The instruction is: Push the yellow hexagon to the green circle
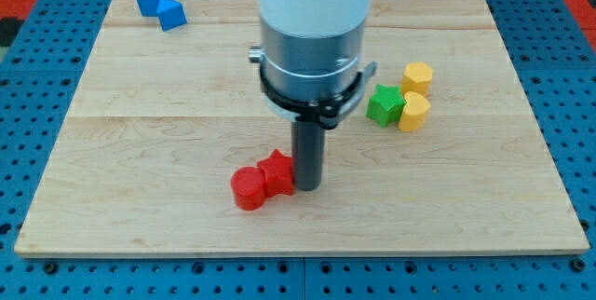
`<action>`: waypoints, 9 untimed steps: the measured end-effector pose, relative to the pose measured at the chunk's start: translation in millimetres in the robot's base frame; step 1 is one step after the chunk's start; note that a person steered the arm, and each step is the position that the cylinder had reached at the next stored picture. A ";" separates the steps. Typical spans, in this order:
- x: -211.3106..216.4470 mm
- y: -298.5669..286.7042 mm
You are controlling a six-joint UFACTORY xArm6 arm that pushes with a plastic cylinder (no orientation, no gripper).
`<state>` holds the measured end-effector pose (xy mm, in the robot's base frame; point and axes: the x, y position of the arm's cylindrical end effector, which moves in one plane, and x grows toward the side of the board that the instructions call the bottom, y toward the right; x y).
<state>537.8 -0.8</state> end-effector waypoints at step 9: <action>-151.7 98.7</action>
<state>386.1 97.9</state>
